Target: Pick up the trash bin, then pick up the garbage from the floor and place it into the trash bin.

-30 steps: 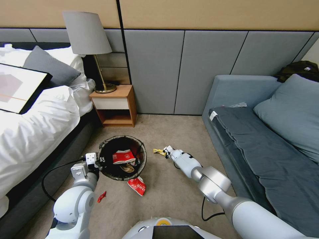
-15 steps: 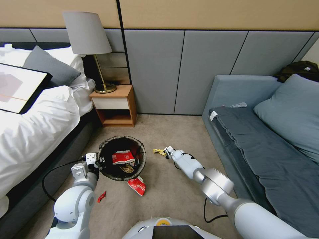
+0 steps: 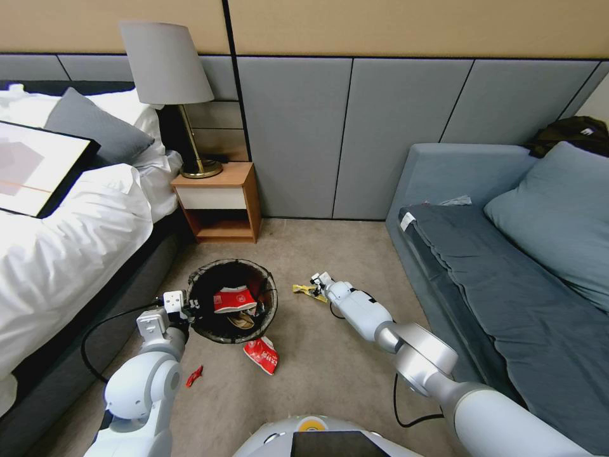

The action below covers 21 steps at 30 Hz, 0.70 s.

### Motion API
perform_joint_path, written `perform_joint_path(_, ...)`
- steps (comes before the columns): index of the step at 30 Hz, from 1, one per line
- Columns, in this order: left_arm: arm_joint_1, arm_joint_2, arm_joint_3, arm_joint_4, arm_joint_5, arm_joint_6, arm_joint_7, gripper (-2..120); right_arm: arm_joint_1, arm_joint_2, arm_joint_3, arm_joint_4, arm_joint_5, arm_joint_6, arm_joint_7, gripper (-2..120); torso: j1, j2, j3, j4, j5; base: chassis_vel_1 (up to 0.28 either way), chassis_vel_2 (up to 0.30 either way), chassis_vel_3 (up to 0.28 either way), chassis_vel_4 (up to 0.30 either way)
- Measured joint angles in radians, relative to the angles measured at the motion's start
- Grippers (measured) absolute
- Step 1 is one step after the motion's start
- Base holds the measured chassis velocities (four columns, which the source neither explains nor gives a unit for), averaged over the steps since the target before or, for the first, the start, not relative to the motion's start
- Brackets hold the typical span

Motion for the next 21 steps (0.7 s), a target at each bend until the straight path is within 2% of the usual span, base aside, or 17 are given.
perform_joint_path(2,0.0,0.0,0.0,0.0,-0.001,0.0,0.0,0,-0.016,-0.015,0.001,0.026,0.0,0.003,0.002,100,0.0,0.0,0.0,0.0,-0.0001,0.0,0.0,0.0,0.0)
perform_joint_path(11,0.0,-0.003,0.002,0.002,-0.001,0.0,-0.001,0,-0.018,-0.02,-0.006,0.017,-0.004,0.018,0.003,100,0.0,0.0,0.0,-0.0002,0.0001,0.0,0.0,0.0,0.0)
perform_joint_path(21,0.004,0.002,-0.003,-0.007,-0.003,0.0,-0.001,0,0.102,0.099,-0.002,-0.181,-0.068,0.066,-0.021,100,0.0,0.0,0.0,0.0002,-0.0002,0.0,0.0,0.0,0.0)
